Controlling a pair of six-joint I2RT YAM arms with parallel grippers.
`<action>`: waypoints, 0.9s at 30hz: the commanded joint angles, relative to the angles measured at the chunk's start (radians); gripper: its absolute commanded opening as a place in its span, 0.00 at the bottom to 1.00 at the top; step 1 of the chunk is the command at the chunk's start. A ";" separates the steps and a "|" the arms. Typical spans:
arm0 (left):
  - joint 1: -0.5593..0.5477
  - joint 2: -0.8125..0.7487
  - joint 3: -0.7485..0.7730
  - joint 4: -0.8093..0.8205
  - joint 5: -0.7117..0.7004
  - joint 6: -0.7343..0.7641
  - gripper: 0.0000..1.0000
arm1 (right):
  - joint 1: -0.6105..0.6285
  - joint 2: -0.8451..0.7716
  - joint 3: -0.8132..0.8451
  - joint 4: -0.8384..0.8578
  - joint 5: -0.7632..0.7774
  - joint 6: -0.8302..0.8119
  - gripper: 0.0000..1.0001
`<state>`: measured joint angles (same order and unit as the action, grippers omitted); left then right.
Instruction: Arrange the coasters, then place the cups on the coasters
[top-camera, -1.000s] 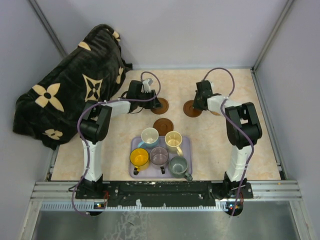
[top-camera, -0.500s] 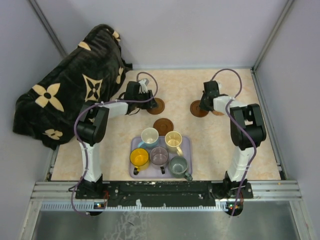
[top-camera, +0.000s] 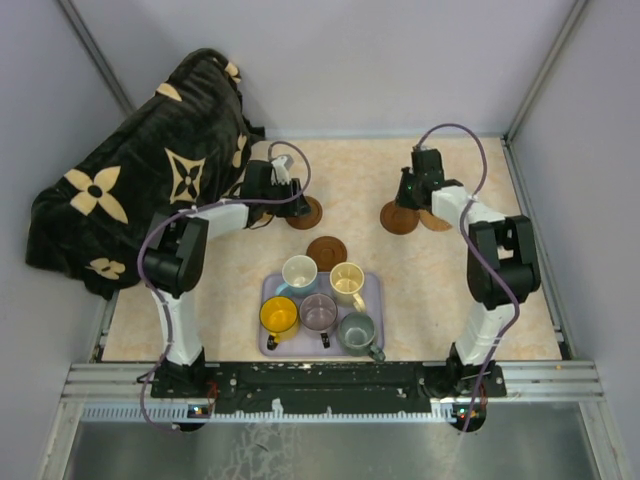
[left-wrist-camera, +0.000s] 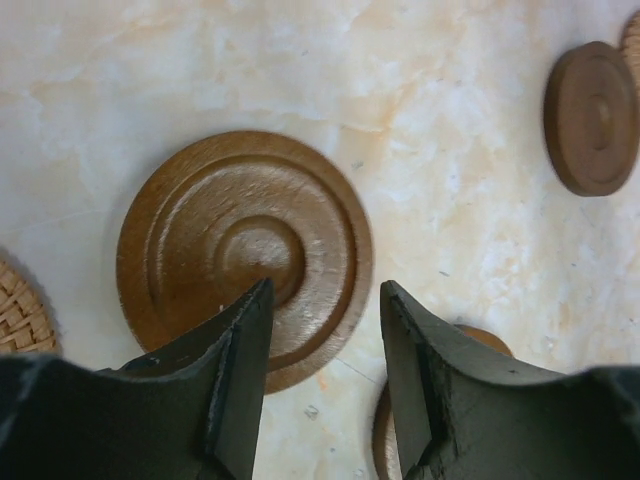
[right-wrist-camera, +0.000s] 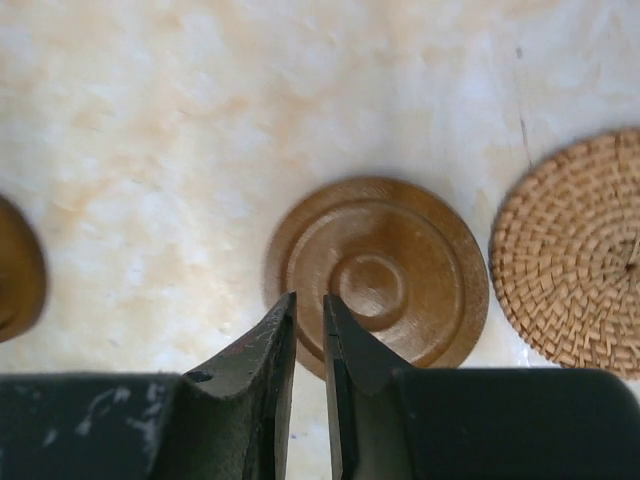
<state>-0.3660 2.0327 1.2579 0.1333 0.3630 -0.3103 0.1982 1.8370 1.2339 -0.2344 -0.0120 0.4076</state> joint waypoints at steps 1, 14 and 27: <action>-0.024 -0.133 0.001 0.003 0.037 0.056 0.54 | 0.019 -0.114 0.098 0.000 -0.071 -0.046 0.18; -0.028 -0.376 -0.289 0.038 -0.098 -0.067 0.51 | 0.330 -0.128 0.017 -0.038 -0.008 -0.058 0.09; -0.027 -0.613 -0.503 -0.007 -0.289 -0.122 0.43 | 0.478 -0.026 -0.001 -0.046 0.000 -0.020 0.09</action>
<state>-0.3939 1.4704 0.7948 0.1314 0.1478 -0.4114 0.6312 1.7855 1.2373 -0.2817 -0.0193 0.3695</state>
